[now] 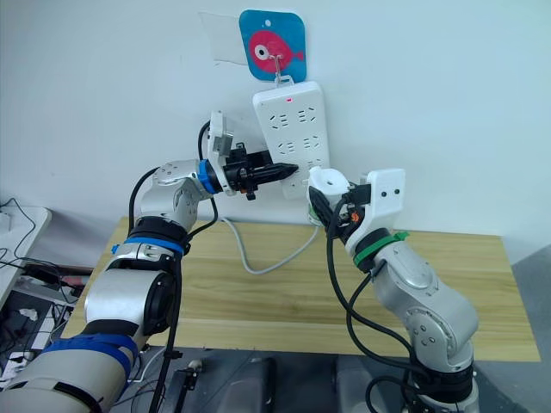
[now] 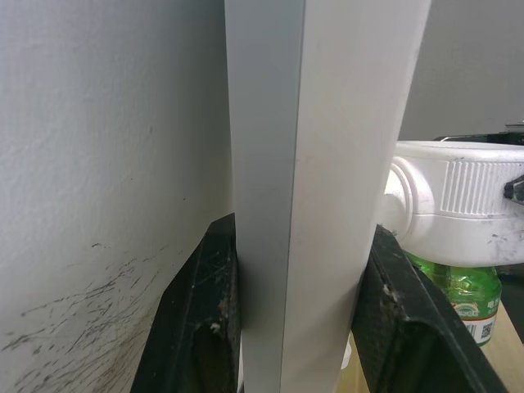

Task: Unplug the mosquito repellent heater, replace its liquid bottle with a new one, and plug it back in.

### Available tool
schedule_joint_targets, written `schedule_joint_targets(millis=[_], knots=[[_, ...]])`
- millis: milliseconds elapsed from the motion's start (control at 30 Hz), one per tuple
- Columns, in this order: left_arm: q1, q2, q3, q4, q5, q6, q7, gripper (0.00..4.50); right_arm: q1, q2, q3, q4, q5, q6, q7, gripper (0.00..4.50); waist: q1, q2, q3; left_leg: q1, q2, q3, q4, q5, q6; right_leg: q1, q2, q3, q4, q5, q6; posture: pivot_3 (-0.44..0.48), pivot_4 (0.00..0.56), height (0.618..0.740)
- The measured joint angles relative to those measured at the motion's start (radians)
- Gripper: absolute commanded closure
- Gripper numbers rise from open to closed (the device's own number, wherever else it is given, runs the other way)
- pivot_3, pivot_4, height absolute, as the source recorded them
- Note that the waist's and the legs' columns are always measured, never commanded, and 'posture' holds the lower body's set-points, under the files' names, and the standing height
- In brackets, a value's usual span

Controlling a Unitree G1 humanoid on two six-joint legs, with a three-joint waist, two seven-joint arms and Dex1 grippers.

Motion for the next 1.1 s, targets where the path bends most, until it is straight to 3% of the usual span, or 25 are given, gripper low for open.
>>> schedule_joint_targets(millis=[600, 1100], knots=[[0.003, 0.01, 0.004, -0.006, 0.002, 0.015, -0.002, 2.98, -0.04, 0.015, 0.028, 0.026, -0.07, 0.006, 0.013, 1.58, -0.007, 0.0, 0.0, 0.0, 0.0, 0.0, 0.0, 0.0, 0.0, -0.001, 0.0, 0.0, 0.001, 0.0, 0.0, -0.061, 0.184, 0.74], [0.046, 0.035, 0.027, -0.132, 0.001, 0.234, -0.008, 2.98, -0.085, 0.075, 0.12, 0.107, -0.23, -0.079, 0.037, 1.58, -0.024, 0.0, -0.003, 0.001, 0.001, -0.003, 0.0, 0.003, -0.001, -0.001, 0.001, -0.001, 0.007, 0.0, 0.0, -0.046, 0.186, 0.74]])
